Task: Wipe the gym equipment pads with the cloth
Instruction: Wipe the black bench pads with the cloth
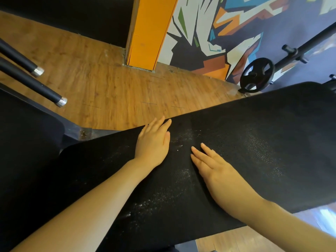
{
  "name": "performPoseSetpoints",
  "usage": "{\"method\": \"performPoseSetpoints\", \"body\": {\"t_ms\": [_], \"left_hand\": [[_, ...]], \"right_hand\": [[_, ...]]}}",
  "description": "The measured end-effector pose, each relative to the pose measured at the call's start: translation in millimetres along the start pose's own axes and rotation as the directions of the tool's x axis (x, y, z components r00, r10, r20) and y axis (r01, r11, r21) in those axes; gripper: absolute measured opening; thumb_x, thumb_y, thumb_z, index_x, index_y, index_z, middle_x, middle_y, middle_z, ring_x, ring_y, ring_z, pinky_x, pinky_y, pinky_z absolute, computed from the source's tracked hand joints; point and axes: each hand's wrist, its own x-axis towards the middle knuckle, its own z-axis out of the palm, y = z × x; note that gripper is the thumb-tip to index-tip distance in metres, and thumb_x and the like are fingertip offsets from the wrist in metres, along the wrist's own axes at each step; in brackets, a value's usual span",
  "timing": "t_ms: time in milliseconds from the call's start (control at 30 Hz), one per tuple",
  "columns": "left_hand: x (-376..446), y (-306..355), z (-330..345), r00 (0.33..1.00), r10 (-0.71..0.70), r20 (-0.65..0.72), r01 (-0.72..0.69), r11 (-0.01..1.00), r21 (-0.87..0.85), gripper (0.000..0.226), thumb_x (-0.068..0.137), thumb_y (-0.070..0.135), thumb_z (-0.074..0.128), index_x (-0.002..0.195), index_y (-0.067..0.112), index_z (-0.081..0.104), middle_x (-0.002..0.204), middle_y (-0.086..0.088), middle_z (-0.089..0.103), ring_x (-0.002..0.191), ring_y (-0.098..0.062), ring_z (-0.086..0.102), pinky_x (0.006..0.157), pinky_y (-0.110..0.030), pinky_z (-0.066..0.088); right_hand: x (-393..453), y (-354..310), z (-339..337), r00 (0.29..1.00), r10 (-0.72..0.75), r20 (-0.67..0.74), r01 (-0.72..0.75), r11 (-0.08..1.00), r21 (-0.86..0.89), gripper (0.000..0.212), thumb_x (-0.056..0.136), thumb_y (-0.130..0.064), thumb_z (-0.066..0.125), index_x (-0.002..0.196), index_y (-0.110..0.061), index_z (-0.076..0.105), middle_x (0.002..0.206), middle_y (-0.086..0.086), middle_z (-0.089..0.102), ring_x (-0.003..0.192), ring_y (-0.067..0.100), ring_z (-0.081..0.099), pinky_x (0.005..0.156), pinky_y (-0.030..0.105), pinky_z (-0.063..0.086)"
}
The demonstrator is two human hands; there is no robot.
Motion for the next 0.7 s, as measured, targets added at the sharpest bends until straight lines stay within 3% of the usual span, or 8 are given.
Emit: {"method": "performPoseSetpoints", "body": {"t_ms": [67,133,200,333,467,600,700], "left_hand": [[0.1,-2.7,-1.5,1.0,0.02,-0.018,-0.019,0.999,0.033,0.046,0.105,0.025,0.032,0.151,0.028,0.029,0.159,0.005,0.025,0.147,-0.013,0.016,0.119,-0.034,0.012],[-0.4,-4.0,-1.9,0.999,0.025,-0.042,-0.023,0.999,0.041,0.046,0.104,0.023,0.034,0.149,0.03,0.032,0.157,0.006,0.028,0.146,-0.012,0.019,0.117,-0.035,0.015],[0.1,-4.8,-2.2,0.998,0.032,-0.056,-0.03,0.999,0.042,0.046,0.103,0.022,0.036,0.148,0.03,0.034,0.156,0.006,0.031,0.144,-0.012,0.022,0.115,-0.035,0.017],[-0.6,-6.2,-0.4,0.998,0.034,-0.061,-0.032,0.999,0.031,0.045,0.103,0.023,0.037,0.148,0.029,0.036,0.155,0.006,0.032,0.143,-0.012,0.025,0.115,-0.035,0.018],[0.5,-7.5,-1.2,0.997,0.03,-0.068,-0.027,0.999,0.032,0.045,0.103,0.023,0.038,0.147,0.03,0.037,0.154,0.008,0.034,0.142,-0.012,0.027,0.114,-0.035,0.019],[0.9,-8.9,0.5,0.996,0.032,-0.087,-0.031,0.999,0.02,0.044,0.102,0.021,0.039,0.146,0.027,0.04,0.153,0.008,0.036,0.14,-0.011,0.03,0.114,-0.035,0.02],[0.9,-9.2,1.7,0.994,0.034,-0.108,-0.033,0.999,0.005,0.043,0.102,0.022,0.04,0.145,0.02,0.041,0.15,0.003,0.04,0.137,-0.012,0.035,0.112,-0.032,0.023]], "right_hand": [[29.8,1.2,-3.7,0.999,-0.003,-0.032,0.002,0.999,-0.044,0.061,0.072,-0.007,0.077,0.129,0.0,0.057,0.137,0.016,0.053,0.129,0.037,0.047,0.104,0.041,0.034],[72.5,4.9,-6.7,0.998,0.042,-0.046,-0.043,0.999,-0.024,0.055,0.091,-0.007,0.054,0.143,0.001,0.037,0.152,0.017,0.032,0.143,0.036,0.024,0.116,0.038,0.017],[103.6,6.6,-9.7,0.992,0.108,-0.07,-0.105,0.994,0.04,0.053,0.099,-0.009,0.037,0.149,-0.002,0.023,0.158,0.014,0.015,0.147,0.032,0.007,0.12,0.036,0.006],[80.4,4.7,-3.3,0.993,0.081,-0.081,-0.073,0.992,0.098,0.055,0.098,-0.008,0.04,0.15,-0.003,0.021,0.159,0.013,0.013,0.147,0.03,0.006,0.119,0.034,0.006],[28.1,-3.9,1.7,1.0,-0.011,-0.007,0.011,0.997,0.071,0.069,0.078,-0.006,0.072,0.139,0.0,0.042,0.148,0.018,0.039,0.138,0.037,0.033,0.111,0.046,0.03],[79.3,3.6,-4.1,0.999,-0.023,-0.038,0.024,0.999,0.024,0.054,0.099,-0.008,0.04,0.149,-0.003,0.021,0.159,0.013,0.012,0.147,0.03,0.007,0.12,0.036,0.005],[128.4,4.7,-12.0,0.996,0.049,-0.078,-0.049,0.999,0.011,0.05,0.1,-0.008,0.034,0.149,0.0,0.022,0.158,0.016,0.016,0.147,0.028,0.005,0.117,0.03,-0.004]]}}
